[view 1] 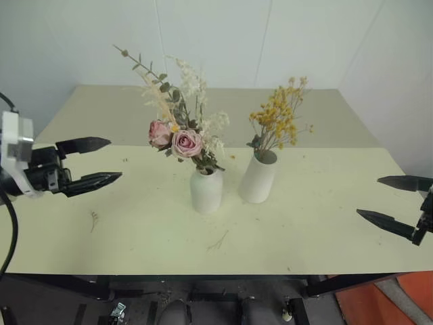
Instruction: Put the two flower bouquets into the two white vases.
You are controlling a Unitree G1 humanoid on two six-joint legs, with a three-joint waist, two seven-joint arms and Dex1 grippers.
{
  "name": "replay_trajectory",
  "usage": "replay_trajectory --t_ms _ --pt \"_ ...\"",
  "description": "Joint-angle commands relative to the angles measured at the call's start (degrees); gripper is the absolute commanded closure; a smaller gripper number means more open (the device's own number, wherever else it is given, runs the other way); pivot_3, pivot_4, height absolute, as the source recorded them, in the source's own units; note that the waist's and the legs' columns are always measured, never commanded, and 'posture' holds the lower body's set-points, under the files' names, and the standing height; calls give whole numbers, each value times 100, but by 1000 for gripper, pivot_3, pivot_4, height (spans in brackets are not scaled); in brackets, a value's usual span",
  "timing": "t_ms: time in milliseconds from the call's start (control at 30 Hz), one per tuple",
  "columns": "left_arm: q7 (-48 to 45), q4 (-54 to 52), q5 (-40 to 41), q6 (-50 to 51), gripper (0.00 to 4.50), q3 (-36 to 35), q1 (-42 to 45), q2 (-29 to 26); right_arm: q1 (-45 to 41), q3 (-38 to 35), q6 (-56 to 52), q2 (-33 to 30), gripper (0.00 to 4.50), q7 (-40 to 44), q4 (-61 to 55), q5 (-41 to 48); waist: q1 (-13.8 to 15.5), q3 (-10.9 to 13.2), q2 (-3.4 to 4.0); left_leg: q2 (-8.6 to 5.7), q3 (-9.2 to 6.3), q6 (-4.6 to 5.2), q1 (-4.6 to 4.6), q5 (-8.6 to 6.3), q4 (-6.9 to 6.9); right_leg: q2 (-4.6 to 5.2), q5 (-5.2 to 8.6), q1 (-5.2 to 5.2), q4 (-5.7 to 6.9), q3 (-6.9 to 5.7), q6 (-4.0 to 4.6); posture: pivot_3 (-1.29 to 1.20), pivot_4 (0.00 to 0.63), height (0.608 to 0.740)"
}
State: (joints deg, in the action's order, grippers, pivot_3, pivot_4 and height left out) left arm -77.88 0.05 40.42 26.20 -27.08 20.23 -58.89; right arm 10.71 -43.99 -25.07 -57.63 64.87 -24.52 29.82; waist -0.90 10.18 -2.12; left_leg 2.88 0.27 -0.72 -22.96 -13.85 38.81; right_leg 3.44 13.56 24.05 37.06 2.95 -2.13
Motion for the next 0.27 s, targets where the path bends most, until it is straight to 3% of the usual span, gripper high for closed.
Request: replay_trajectory --t_ms 33,267 --pt "-60 -162 85 48 27 -133 -104 -149 54 -77 -7 53 0 -50 -116 63 1 0 0 0 0 0 0 0 0 0 0 0 0 0 0 0 150 740" --pt "-15 -353 129 84 27 -507 -615 -196 45 -145 -162 17 0 14 -180 316 2 0 -1 1 2 0 -1 0 -2 0 0 3 0 1 1 0 150 740"
